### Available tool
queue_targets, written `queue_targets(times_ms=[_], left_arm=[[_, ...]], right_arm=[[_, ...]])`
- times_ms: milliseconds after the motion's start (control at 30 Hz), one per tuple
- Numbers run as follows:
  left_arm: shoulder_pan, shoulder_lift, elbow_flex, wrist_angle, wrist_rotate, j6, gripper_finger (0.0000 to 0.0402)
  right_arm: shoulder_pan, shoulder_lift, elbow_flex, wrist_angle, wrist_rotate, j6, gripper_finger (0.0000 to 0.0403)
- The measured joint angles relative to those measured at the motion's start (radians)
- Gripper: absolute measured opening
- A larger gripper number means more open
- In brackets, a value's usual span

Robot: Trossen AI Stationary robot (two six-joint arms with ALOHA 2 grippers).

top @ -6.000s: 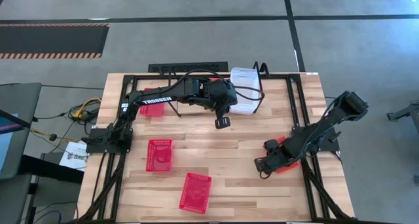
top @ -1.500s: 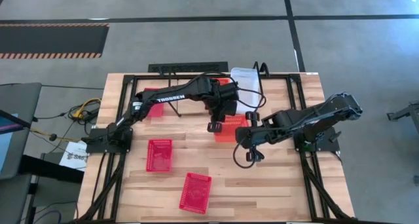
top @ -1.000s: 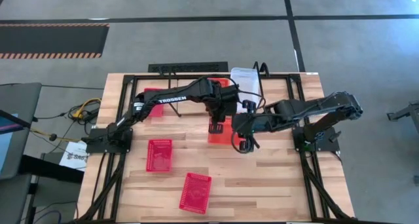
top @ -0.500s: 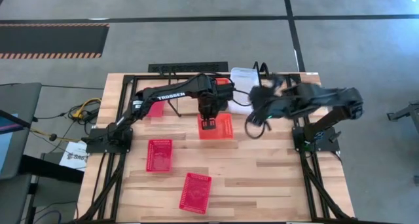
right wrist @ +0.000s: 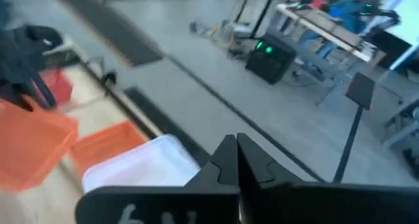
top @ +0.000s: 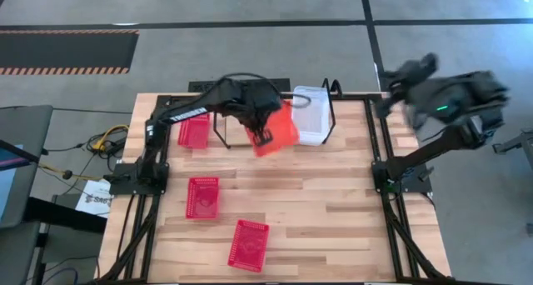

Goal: Stack baskets on shelf by color
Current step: Stack the orange bin on top of the orange bins on the shelf

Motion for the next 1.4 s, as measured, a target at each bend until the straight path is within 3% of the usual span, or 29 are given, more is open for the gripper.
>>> queue_targets(times_ms=[267, 567, 800, 1000, 1267, 1400], left_arm=[[0.003, -0.047, 0.001, 0.133, -0.338, -0.526, 0.0], [0.008, 0.036, -0.048, 0.167, -0.407, -0.873, 0.0], [0.037, 0.079, -0.13, 0.192, -0.273, -1.035, 0.0], [0.045, 0.1, -0.141, 0.177, -0.264, -1.133, 0.0], [0.078, 0.155, -0.145, 0.194, -0.238, -1.131, 0.0], [0.092, 0.193, -0.159, 0.211, -0.165, -1.109, 0.0]], right_arm=[[-0.001, -0.172, -0.004, -0.001, 0.014, 0.001, 0.0004], [-0.001, -0.328, -0.088, -0.001, 0.012, -0.025, 0.0002], [-0.002, -0.428, -0.209, 0.0, 0.005, -0.027, 0.0002], [-0.001, -0.48, -0.273, 0.006, -0.017, -0.027, 0.0002], [-0.001, -0.494, -0.283, 0.006, -0.022, -0.047, 0.0002], [-0.001, -0.494, -0.284, 0.006, -0.031, -0.058, 0.0002]])
